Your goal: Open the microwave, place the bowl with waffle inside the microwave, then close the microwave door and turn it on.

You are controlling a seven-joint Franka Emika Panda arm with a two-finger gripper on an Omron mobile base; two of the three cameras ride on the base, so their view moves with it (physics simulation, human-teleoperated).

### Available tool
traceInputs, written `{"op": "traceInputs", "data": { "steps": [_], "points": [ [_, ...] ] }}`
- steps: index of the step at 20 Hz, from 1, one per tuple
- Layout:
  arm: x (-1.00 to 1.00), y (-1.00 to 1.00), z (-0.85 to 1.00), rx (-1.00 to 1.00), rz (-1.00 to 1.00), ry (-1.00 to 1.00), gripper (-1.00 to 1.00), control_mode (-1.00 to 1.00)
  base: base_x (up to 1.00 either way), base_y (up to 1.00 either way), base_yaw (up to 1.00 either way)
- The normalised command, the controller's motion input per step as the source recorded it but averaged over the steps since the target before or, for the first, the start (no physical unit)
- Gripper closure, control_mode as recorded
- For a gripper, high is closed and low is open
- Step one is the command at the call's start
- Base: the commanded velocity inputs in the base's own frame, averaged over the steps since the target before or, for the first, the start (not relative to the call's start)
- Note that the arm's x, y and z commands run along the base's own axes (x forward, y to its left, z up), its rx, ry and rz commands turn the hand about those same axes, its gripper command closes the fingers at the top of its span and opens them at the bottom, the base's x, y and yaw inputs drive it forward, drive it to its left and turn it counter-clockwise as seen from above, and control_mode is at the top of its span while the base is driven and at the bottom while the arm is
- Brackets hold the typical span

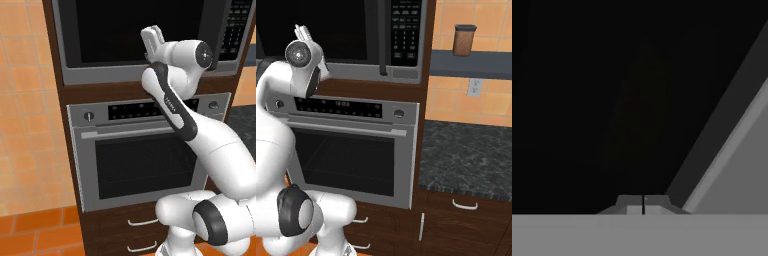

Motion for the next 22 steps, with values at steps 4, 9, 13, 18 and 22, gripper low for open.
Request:
{"op": "traceInputs", "data": {
  "steps": [4,9,13,18,22],
  "points": [
    [0.55,-0.10,-0.04,0.06,0.00,0.13,1.00,-1.00,0.00,0.00,0.00],
    [-0.45,-0.84,-0.06,0.21,0.00,-0.16,1.00,-1.00,0.00,0.00,0.00],
    [-1.00,-1.00,0.07,0.18,0.00,-0.06,1.00,-1.00,0.00,0.00,0.00],
    [-0.58,-0.94,0.00,0.12,0.00,0.07,1.00,-1.00,0.00,0.00,0.00],
    [-0.09,-0.88,-0.01,0.15,0.00,0.01,1.00,-1.00,0.00,0.00,0.00]
  ]
}}
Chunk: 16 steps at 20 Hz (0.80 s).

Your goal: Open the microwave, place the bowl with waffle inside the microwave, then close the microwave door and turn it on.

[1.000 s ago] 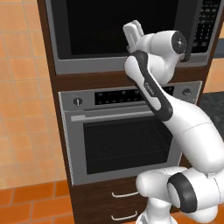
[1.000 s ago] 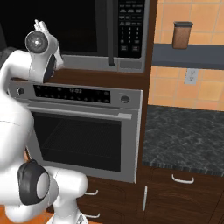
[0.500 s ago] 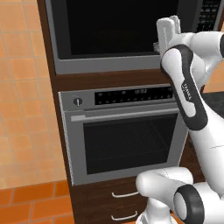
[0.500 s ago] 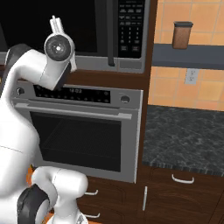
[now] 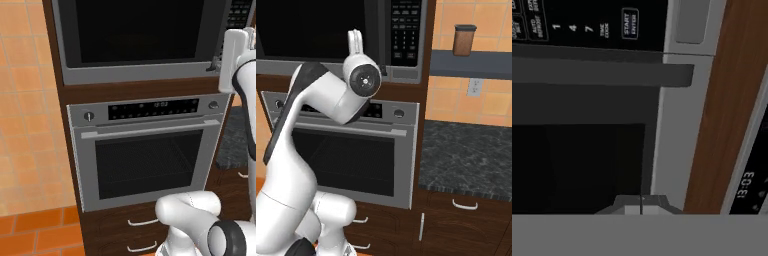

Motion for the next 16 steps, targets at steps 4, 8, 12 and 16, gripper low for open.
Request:
{"op": "traceInputs", "data": {
  "steps": [4,8,12,16],
  "points": [
    [-0.10,-0.53,0.00,0.10,0.00,-0.02,1.00,-1.00,0.00,0.00,0.00],
    [0.09,-0.40,0.00,0.00,0.00,0.00,1.00,-1.00,0.00,0.00,0.00],
    [0.20,-0.42,0.00,0.01,0.00,-0.01,1.00,-1.00,0.00,0.00,0.00],
    [0.26,-0.26,0.00,0.01,0.00,-0.01,1.00,-1.00,0.00,0.00,0.00]
  ]
}}
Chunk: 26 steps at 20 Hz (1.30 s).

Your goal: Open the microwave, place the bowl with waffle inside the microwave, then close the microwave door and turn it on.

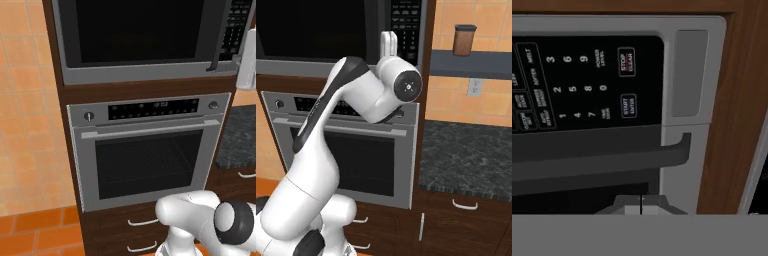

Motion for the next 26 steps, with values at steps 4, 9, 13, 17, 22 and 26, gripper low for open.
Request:
{"op": "traceInputs", "data": {
  "steps": [4,9,13,17,22,26],
  "points": [
    [0.36,-0.03,0.00,0.01,0.00,-0.02,1.00,-1.00,0.00,0.00,0.00],
    [0.53,-0.16,0.00,0.03,0.00,0.00,1.00,-1.00,0.00,0.00,0.00],
    [0.61,-0.20,-0.02,0.04,0.00,0.00,1.00,-1.00,0.00,0.00,0.00],
    [0.61,-0.05,-0.21,0.01,0.00,0.00,1.00,-1.00,0.00,0.00,0.00],
    [0.63,-0.09,-0.29,0.00,0.00,-0.02,1.00,-1.00,0.00,0.00,0.00],
    [0.25,-0.36,-0.11,0.00,0.00,-0.07,1.00,-1.00,0.00,0.00,0.00]
  ]
}}
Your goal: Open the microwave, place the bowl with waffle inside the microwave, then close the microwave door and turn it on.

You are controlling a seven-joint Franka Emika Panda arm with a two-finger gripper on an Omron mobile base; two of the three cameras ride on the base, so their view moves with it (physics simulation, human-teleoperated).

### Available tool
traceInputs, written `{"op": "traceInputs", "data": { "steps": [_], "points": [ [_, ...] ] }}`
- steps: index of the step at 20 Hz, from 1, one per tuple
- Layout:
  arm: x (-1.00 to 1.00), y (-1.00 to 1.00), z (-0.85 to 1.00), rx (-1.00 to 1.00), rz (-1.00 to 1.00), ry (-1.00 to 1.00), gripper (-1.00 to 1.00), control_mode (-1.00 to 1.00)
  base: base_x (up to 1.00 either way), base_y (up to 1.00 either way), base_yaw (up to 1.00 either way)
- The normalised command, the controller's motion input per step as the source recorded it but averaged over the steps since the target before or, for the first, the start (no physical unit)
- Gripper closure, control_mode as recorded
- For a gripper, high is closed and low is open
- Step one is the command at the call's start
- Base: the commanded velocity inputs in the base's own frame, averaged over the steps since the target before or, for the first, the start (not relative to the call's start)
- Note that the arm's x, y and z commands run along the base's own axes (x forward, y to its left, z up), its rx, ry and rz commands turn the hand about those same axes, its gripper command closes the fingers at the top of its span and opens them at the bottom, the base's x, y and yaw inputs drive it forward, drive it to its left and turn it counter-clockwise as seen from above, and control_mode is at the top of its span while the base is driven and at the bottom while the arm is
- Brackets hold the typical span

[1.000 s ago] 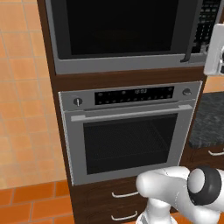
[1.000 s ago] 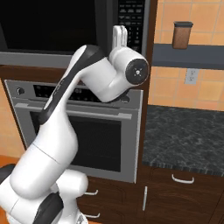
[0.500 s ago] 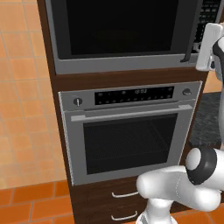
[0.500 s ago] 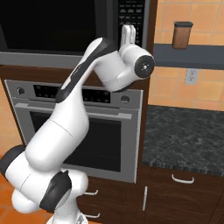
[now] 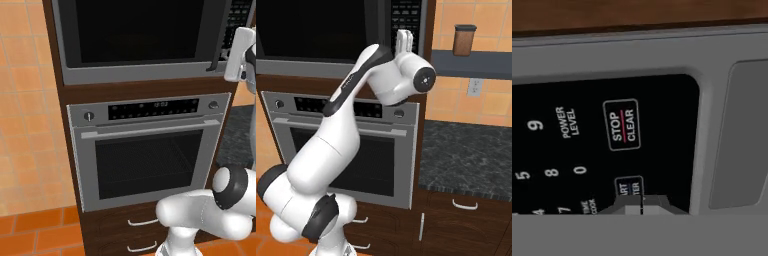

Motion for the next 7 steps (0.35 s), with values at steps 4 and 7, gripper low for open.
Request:
{"op": "traceInputs", "data": {
  "steps": [4,7],
  "points": [
    [-0.86,-0.66,0.00,0.00,0.00,-0.13,1.00,-1.00,0.00,0.00,0.00],
    [-1.00,-0.45,0.07,0.00,0.00,-0.06,1.00,-1.00,0.00,0.00,0.00]
  ]
}}
